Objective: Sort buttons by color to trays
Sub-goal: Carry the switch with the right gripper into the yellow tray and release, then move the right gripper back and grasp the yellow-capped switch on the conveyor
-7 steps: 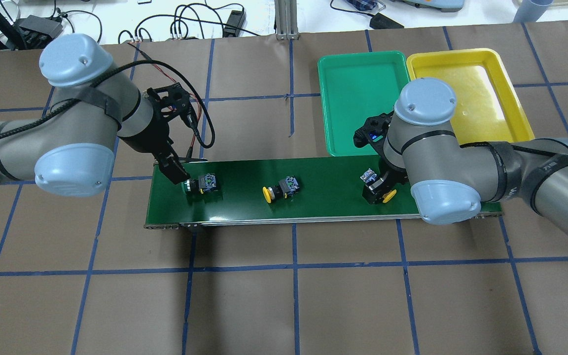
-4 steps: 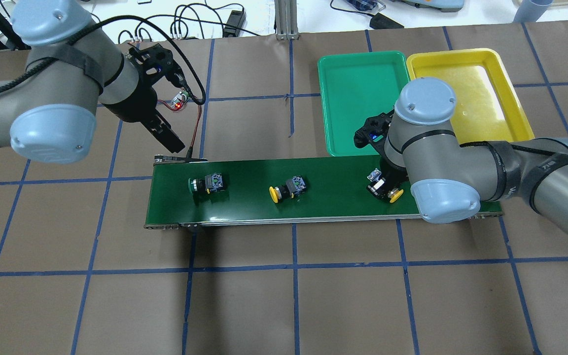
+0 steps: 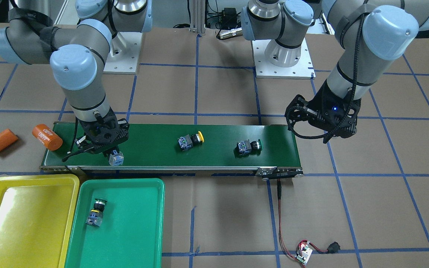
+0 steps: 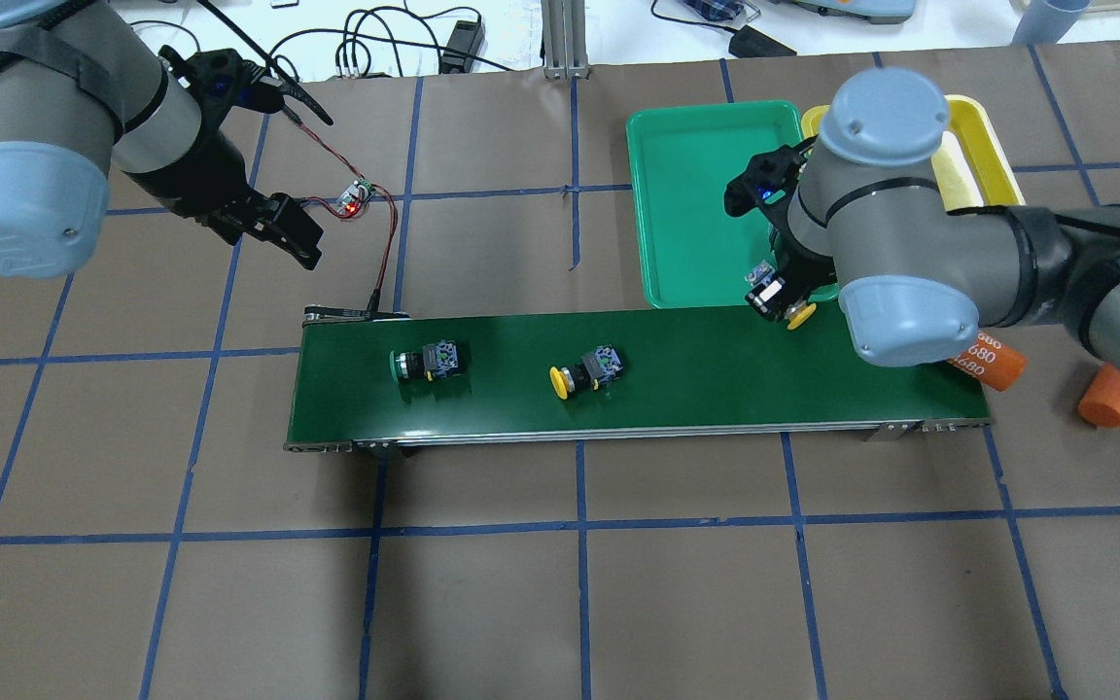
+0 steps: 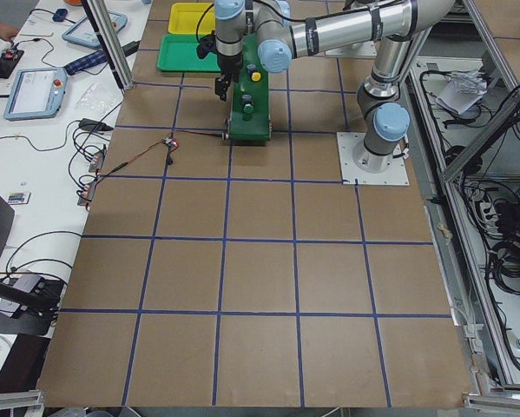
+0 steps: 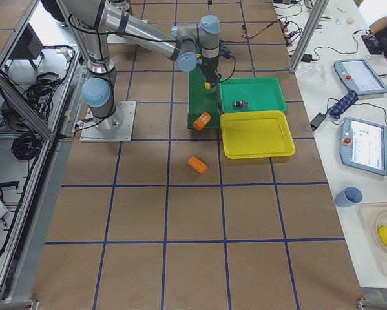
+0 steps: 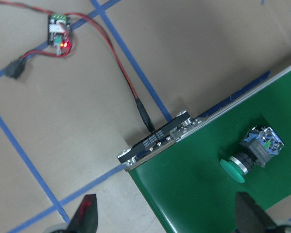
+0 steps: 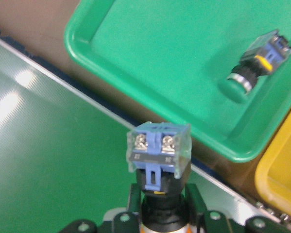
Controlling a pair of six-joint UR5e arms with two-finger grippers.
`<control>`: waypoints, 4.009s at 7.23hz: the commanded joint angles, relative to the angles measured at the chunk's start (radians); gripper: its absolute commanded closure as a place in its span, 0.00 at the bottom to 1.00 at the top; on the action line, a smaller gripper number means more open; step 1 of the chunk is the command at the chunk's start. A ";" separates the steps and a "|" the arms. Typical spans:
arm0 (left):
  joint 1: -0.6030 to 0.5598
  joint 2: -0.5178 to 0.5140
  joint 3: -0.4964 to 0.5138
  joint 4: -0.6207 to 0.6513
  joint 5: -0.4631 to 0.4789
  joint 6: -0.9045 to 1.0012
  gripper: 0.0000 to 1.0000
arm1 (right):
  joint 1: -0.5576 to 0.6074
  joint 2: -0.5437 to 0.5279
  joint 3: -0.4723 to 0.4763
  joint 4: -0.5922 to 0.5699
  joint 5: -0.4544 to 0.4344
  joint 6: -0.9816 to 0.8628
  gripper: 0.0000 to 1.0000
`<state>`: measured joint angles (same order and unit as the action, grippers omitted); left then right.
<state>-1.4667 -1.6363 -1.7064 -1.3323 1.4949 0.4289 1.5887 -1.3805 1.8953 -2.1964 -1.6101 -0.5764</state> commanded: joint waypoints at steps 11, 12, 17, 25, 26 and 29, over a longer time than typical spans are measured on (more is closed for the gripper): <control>-0.139 -0.017 0.214 -0.294 0.068 -0.447 0.00 | -0.372 0.331 -0.318 0.064 0.108 -0.191 0.00; -0.141 -0.017 0.214 -0.295 0.068 -0.466 0.00 | -0.362 0.280 -0.324 0.133 0.108 -0.169 0.00; -0.144 0.006 0.202 -0.306 0.070 -0.463 0.00 | -0.243 -0.078 -0.016 0.220 0.111 -0.341 0.00; -0.142 -0.004 0.200 -0.326 0.077 -0.453 0.00 | -0.199 -0.109 0.191 0.038 0.122 -0.508 0.01; -0.139 -0.007 0.200 -0.318 0.082 -0.450 0.00 | -0.185 -0.091 0.188 0.017 0.115 -0.625 0.01; -0.133 -0.004 0.200 -0.321 0.085 -0.453 0.00 | -0.107 -0.045 0.179 -0.052 0.122 -0.977 0.02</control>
<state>-1.6012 -1.6395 -1.5074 -1.6549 1.5752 -0.0256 1.4439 -1.4500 2.0820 -2.2350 -1.4944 -1.4469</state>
